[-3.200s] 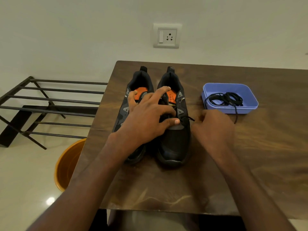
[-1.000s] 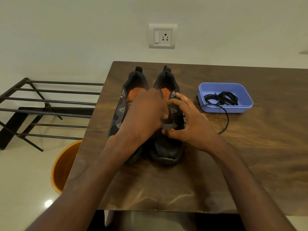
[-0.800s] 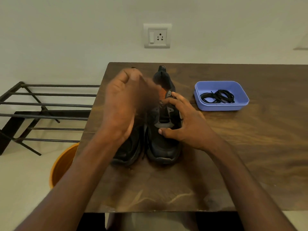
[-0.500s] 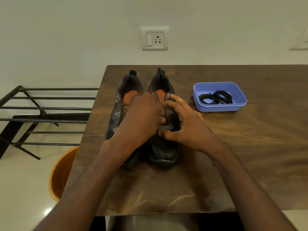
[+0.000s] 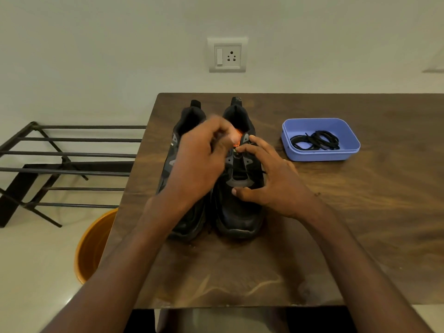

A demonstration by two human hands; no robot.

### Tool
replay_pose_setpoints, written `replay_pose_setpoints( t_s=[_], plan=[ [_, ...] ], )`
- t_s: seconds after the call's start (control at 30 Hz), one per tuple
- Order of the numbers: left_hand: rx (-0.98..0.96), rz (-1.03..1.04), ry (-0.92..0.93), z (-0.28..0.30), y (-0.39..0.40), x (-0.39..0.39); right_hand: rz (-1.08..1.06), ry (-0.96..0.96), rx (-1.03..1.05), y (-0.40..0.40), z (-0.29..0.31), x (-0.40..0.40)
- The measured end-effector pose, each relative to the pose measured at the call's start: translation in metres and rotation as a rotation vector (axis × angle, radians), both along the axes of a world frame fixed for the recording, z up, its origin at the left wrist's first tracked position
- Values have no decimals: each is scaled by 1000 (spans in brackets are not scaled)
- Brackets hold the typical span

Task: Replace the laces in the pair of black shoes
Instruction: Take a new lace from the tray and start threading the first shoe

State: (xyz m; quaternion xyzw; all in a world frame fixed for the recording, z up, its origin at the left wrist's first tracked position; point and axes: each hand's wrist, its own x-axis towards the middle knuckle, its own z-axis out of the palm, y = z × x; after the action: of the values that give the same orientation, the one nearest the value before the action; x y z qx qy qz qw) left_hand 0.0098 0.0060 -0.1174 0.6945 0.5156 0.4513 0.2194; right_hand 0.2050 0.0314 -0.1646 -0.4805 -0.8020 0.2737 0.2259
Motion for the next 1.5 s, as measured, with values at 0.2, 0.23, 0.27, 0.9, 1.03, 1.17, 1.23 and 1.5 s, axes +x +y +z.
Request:
replay_pose_setpoints(
  t_s=[0.2, 0.23, 0.27, 0.9, 1.03, 1.17, 1.23, 1.5],
  plan=[
    [-94, -45, 514, -14, 4, -2, 9, 7, -15, 1, -2, -1],
    [-80, -34, 507, -13, 3, -1, 10, 6, -15, 2, -2, -1],
    [-66, -15, 489, -13, 3, 0, 8, 3, -14, 1, -2, -1],
    [-67, -40, 607, -14, 3, -2, 20, 18, -18, 1, 0, -1],
    [41, 79, 537, -11, 3, -4, 12, 7, -23, 0, 0, 0],
    [-84, 205, 12, -11, 4, -10, 10, 20, -44, 1, 0, 0],
    [-234, 144, -213, -14, 1, -2, 7, 24, -42, 2, 0, 0],
    [-365, 25, -519, -16, -2, 14, -9, 42, -45, 0, 1, 0]
  ],
)
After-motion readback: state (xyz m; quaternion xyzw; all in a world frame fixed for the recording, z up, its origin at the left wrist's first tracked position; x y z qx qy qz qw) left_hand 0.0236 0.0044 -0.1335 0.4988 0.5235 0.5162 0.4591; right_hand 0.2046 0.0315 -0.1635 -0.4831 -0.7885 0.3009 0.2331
